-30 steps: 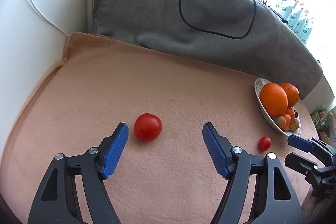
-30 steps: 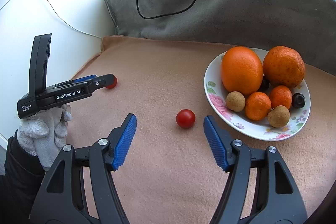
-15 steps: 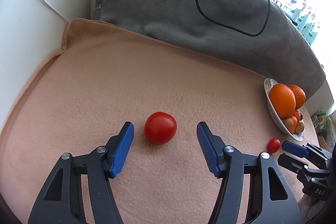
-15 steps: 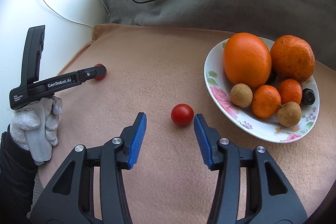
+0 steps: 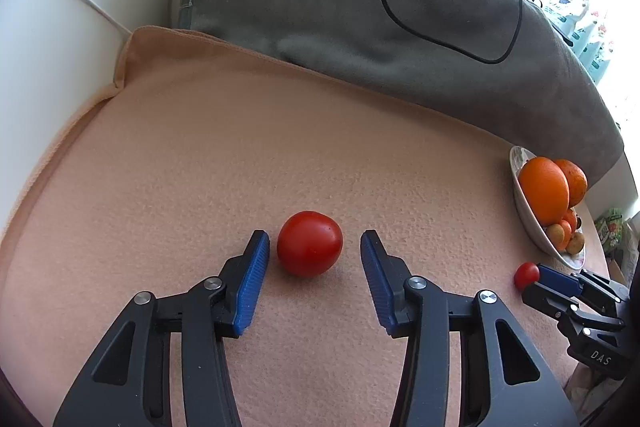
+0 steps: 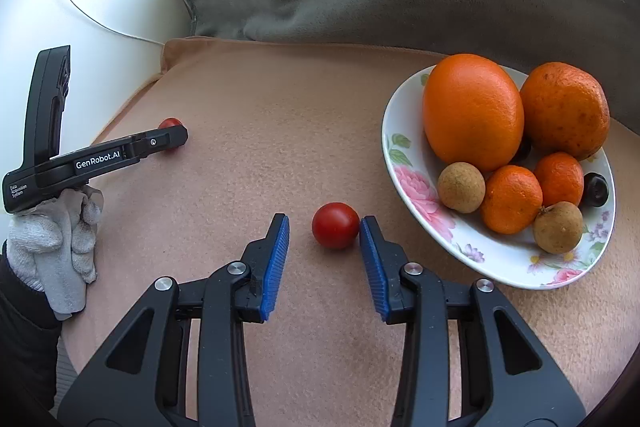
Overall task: Organize fruits
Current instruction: 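Close the left tool on the large tomato while the right tool grasps the cherry tomato, then carry both tomatoes over the white plate with both tools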
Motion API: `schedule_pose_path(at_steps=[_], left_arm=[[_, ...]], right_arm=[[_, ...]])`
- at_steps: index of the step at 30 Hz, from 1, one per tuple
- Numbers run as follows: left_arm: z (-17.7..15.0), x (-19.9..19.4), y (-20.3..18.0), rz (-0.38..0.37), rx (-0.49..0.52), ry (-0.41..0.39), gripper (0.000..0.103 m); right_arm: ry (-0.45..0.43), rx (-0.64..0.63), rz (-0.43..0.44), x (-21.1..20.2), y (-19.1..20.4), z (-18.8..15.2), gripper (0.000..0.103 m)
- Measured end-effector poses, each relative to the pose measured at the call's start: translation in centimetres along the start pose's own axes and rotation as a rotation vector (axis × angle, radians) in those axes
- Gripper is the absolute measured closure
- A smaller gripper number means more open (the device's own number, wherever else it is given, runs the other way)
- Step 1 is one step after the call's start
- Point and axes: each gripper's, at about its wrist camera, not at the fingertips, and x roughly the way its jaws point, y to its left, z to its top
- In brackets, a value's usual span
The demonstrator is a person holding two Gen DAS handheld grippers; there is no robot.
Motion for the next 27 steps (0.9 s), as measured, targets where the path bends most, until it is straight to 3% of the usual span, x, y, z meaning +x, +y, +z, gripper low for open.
schedule_pose_path(at_steps=[7,27], left_arm=[[0.0,0.2,0.0,0.002,0.003,0.002,0.072],[-0.8,-2.3,-2.3,-0.014,0.055,-0.052,0.072]], right_arm=[[0.015,0.000,-0.010,0.8,0.0,0.1,0.074],[-0.041,-0.001,0.016,-0.6,-0.1,-0.1,0.077]])
